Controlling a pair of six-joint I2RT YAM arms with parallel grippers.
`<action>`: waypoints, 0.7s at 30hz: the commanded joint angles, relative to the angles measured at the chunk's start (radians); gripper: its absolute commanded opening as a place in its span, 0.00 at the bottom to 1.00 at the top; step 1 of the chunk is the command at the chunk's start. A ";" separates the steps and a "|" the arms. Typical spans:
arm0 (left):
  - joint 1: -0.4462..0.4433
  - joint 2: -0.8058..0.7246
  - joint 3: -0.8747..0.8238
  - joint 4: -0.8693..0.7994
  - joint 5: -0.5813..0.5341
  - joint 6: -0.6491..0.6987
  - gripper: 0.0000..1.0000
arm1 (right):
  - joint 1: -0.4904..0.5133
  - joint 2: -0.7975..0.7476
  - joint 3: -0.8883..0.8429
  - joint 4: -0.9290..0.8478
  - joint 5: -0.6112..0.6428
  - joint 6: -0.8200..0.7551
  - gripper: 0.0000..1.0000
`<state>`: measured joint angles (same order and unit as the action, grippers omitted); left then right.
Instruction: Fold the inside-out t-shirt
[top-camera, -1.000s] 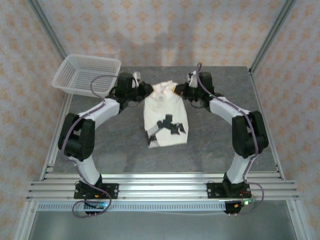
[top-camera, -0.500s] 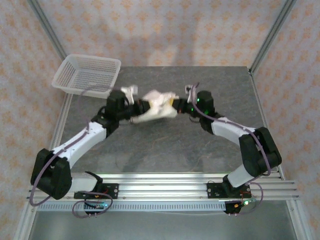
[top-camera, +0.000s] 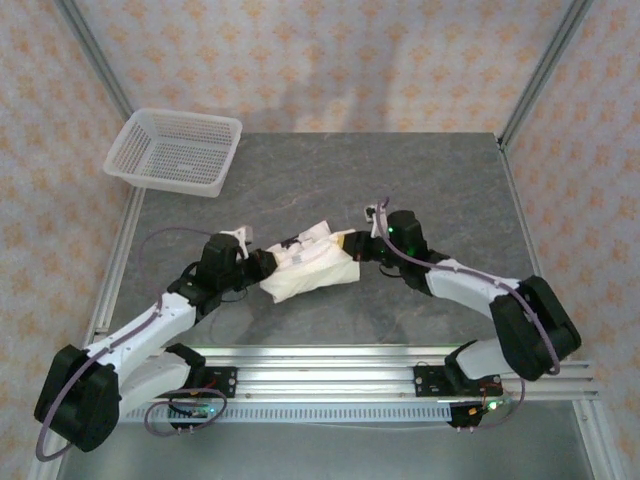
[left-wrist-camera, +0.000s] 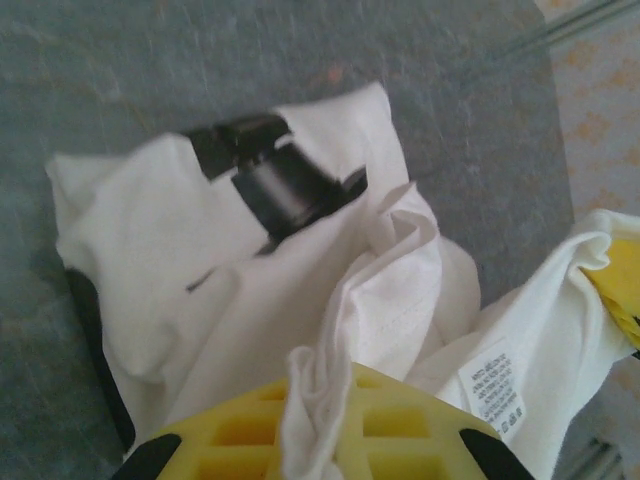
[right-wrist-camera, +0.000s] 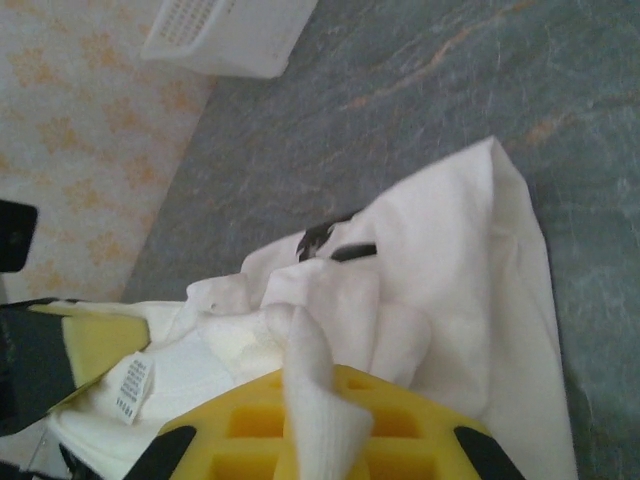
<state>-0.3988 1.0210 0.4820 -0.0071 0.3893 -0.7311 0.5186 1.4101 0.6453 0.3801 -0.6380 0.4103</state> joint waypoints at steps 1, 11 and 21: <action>0.005 0.064 0.067 -0.076 -0.142 0.085 0.00 | -0.003 0.080 0.088 0.005 0.065 -0.012 0.00; 0.068 0.410 0.159 0.139 -0.197 0.221 0.12 | -0.003 0.444 0.342 -0.055 0.070 -0.070 0.00; 0.120 0.551 0.296 0.150 -0.216 0.285 0.29 | -0.003 0.598 0.531 -0.245 0.090 -0.100 0.18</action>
<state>-0.2909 1.5646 0.7410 0.1009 0.2184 -0.4847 0.5182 2.0003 1.1240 0.2134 -0.5770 0.3382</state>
